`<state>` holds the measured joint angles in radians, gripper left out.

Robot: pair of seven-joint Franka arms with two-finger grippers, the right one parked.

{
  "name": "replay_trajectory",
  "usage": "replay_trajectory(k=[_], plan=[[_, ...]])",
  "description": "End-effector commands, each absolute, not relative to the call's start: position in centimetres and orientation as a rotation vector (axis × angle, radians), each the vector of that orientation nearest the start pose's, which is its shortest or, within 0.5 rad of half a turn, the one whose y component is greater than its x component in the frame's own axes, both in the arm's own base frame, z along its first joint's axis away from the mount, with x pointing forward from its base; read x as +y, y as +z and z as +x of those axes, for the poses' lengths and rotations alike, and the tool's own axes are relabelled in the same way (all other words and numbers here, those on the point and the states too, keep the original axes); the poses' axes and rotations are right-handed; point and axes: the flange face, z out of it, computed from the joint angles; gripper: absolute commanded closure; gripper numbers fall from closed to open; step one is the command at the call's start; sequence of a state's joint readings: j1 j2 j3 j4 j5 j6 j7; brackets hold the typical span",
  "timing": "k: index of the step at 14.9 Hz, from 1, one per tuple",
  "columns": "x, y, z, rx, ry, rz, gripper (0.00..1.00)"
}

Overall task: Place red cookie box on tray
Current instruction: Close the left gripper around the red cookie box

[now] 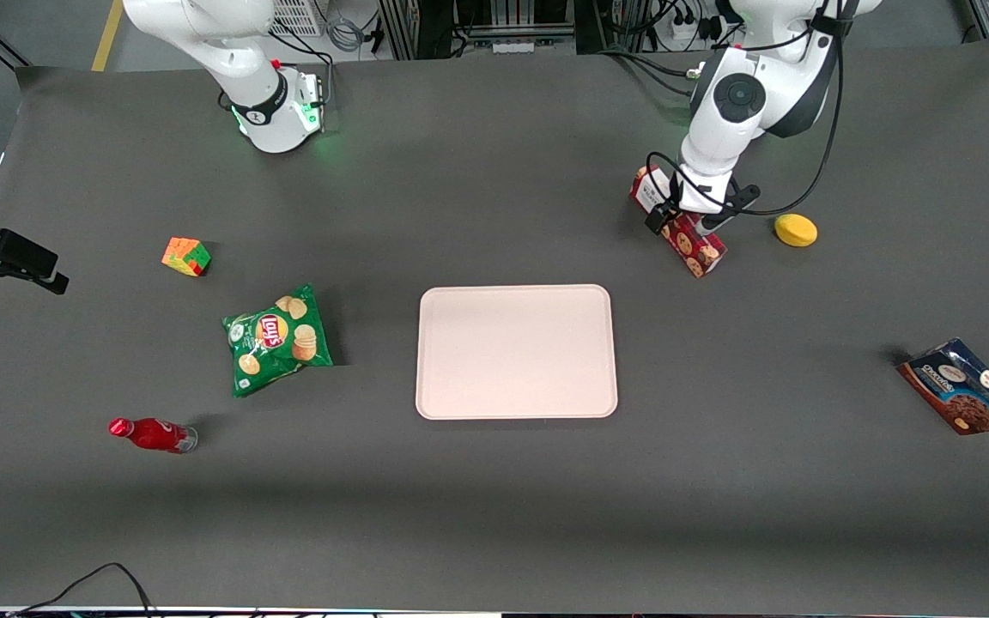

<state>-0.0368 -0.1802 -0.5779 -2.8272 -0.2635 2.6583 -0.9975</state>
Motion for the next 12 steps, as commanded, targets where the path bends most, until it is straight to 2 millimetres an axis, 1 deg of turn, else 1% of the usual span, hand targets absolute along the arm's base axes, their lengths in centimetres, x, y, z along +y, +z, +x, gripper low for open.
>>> replay_trajectory(k=[1, 6, 12], plan=[[-18.9, 23.5, 28.9, -0.942, 0.017, -2.991, 0.00], [-18.4, 22.8, 28.2, -0.910, 0.043, -2.978, 0.00], [-18.2, 22.2, 28.1, -0.910, 0.061, -2.976, 0.01]])
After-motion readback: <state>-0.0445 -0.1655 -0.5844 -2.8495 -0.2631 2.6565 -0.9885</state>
